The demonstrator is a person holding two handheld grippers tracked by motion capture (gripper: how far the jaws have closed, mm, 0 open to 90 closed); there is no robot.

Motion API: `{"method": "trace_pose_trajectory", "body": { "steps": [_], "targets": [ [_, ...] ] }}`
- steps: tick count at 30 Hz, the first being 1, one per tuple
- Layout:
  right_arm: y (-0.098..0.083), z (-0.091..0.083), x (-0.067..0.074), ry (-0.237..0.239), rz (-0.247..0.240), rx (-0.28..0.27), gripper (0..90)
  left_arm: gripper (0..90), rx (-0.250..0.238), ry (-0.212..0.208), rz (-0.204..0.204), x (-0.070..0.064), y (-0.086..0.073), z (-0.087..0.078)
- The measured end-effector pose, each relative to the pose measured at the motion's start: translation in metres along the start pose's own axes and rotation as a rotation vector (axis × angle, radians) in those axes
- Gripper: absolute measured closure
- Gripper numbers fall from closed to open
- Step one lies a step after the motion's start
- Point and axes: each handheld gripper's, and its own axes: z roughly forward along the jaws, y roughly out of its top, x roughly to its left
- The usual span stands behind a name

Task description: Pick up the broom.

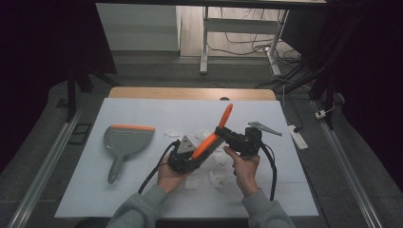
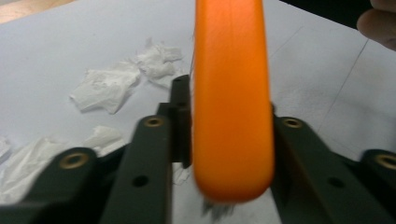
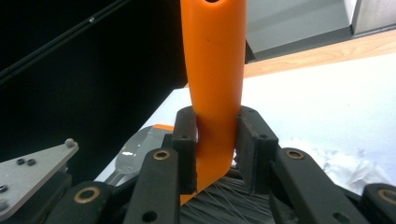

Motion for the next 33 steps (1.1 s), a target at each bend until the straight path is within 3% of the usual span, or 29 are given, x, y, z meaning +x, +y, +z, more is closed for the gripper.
{"method": "trace_pose_trajectory", "body": {
  "steps": [4, 14, 20, 24, 25, 28, 29, 30, 33],
  "targets": [
    [-0.002, 0.002, 0.002, 0.004, -0.002, 0.001, 70.4, 75.3, 0.016, -0.018, 0.004, 0.005, 0.000, -0.001],
    [-0.003, 0.005, 0.002, 0.030, -0.006, 0.021, 68.7, 77.2, 0.054, -0.012, 0.038, 0.012, 0.001, -0.008],
    [0.001, -0.002, 0.004, 0.015, -0.072, -0.020, 58.0, 77.5, 0.059, 0.007, 0.064, 0.018, 0.004, -0.020],
    [0.009, -0.011, 0.004, 0.027, -0.158, -0.014, 50.1, 77.6, 0.050, 0.014, 0.058, 0.028, 0.004, -0.033],
    [0.009, -0.011, 0.004, 0.027, -0.158, -0.014, 50.1, 77.6, 0.055, 0.016, 0.063, 0.030, 0.004, -0.036],
    [0.014, -0.015, 0.004, 0.056, -0.251, 0.071, 45.3, 77.6, 0.086, 0.013, 0.077, 0.034, 0.004, -0.043],
    [0.014, -0.015, 0.004, 0.056, -0.251, 0.071, 45.3, 77.6, 0.100, 0.012, 0.084, 0.035, 0.005, -0.044],
    [0.015, -0.018, 0.008, 0.051, -0.329, 0.108, 45.1, 77.6, 0.113, 0.016, 0.095, 0.036, 0.006, -0.046],
    [0.014, -0.022, 0.013, 0.031, -0.430, 0.153, 44.1, 77.6, 0.135, 0.015, 0.125, 0.038, 0.007, -0.050]
  ]
}}
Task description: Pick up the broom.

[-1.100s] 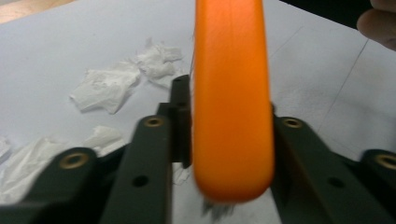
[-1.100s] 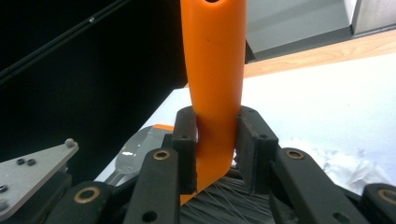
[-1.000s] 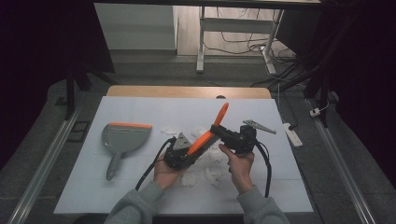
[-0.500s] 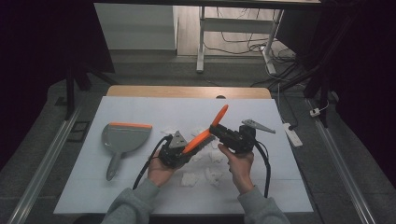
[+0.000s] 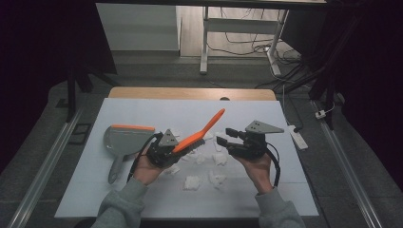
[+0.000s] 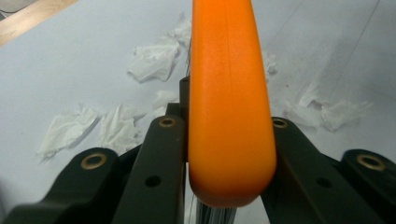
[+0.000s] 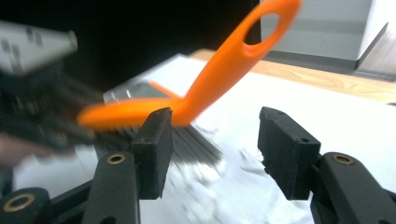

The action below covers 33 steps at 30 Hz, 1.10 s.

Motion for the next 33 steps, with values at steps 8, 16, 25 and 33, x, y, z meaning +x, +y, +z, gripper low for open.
{"method": "trace_pose_trajectory", "body": {
  "steps": [8, 16, 25, 33],
  "targets": [
    [0.001, -0.003, 0.008, 0.013, -0.135, 0.148, 41.6, 77.6, 0.066, -0.009, 0.045, 0.000, 0.000, 0.000],
    [0.004, 0.001, 0.022, 0.031, -0.262, 0.223, 37.6, 77.6, 0.119, -0.039, 0.112, -0.005, 0.003, 0.000],
    [0.007, 0.009, 0.038, 0.052, -0.385, 0.301, 36.0, 77.7, 0.179, -0.091, 0.217, -0.025, 0.008, 0.010],
    [-0.002, 0.025, 0.043, 0.104, -0.452, 0.449, 36.3, 78.1, 0.201, -0.111, 0.284, -0.039, 0.011, 0.014]
  ]
}}
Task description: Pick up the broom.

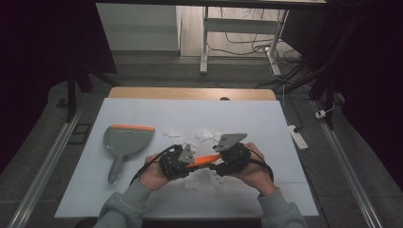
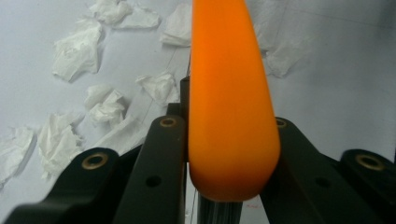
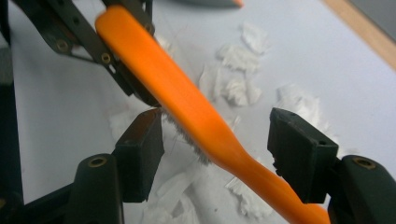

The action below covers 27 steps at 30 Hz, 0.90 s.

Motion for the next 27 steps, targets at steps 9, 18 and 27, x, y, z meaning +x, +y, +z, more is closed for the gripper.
{"method": "trace_pose_trajectory", "body": {
  "steps": [9, 18, 27],
  "targets": [
    [0.000, 0.010, 0.004, 0.033, -0.060, 0.089, 41.7, 78.3, -0.011, -0.009, 0.043, -0.006, 0.005, -0.005],
    [0.001, 0.012, 0.009, 0.061, -0.143, 0.137, 59.4, 78.0, -0.026, -0.048, 0.078, -0.008, 0.007, -0.010],
    [0.000, 0.012, 0.010, 0.088, -0.149, 0.139, 61.4, 77.9, -0.026, -0.055, 0.091, -0.007, 0.006, -0.010]
  ]
}}
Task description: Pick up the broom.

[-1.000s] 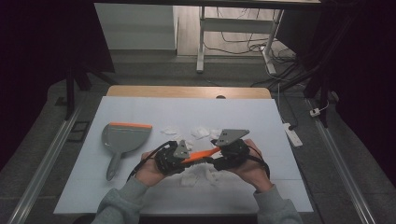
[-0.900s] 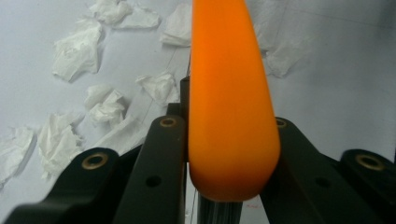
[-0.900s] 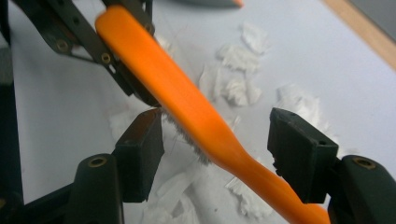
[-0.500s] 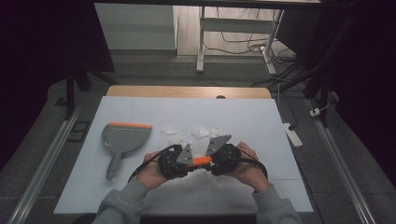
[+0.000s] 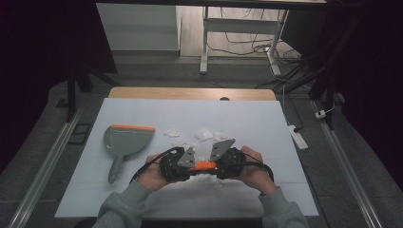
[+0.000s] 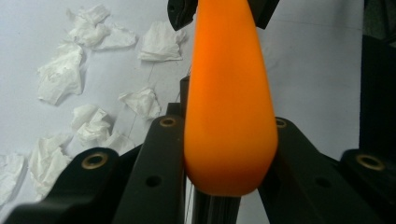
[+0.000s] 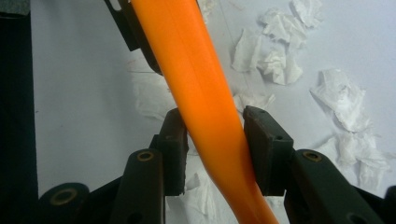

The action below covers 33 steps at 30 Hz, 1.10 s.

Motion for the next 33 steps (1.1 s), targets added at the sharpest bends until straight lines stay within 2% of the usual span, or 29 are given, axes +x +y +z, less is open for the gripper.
{"method": "trace_pose_trajectory", "body": {
  "steps": [8, 11, 20, 22, 24, 26, 29, 31, 32, 33],
  "targets": [
    [-0.001, -0.001, -0.001, 0.030, 0.007, -0.021, 61.8, 78.0, -0.016, -0.033, 0.001, 0.002, -0.001, -0.003],
    [-0.004, 0.000, -0.003, 0.061, 0.021, -0.038, 61.3, 78.1, -0.014, -0.038, 0.004, 0.001, -0.001, -0.003],
    [-0.006, 0.000, -0.004, 0.079, 0.026, -0.050, 62.0, 78.1, -0.022, -0.047, 0.004, 0.002, -0.001, -0.004],
    [-0.006, 0.001, -0.004, 0.081, 0.029, -0.048, 62.9, 76.8, -0.028, -0.060, -0.001, 0.005, -0.003, -0.004],
    [-0.006, 0.001, -0.005, 0.071, 0.036, -0.042, 64.8, 73.4, -0.043, -0.024, -0.006, 0.005, -0.004, -0.004],
    [-0.007, -0.001, -0.008, 0.077, 0.073, -0.060, 66.0, 64.8, -0.072, 0.015, -0.024, 0.007, -0.005, -0.006],
    [-0.008, -0.003, -0.010, 0.059, 0.096, -0.045, 66.4, 44.8, -0.113, 0.093, -0.050, 0.005, -0.006, -0.013],
    [-0.009, -0.002, -0.011, 0.050, 0.102, -0.038, 66.4, 39.6, -0.145, 0.139, -0.078, 0.006, -0.008, -0.020],
    [-0.012, 0.000, -0.013, 0.035, 0.130, -0.031, 66.5, 37.4, -0.168, 0.157, -0.105, 0.006, -0.010, -0.025],
    [-0.012, 0.000, -0.013, 0.035, 0.130, -0.031, 66.5, 37.4, -0.186, 0.168, -0.127, 0.007, -0.013, -0.029]
  ]
}}
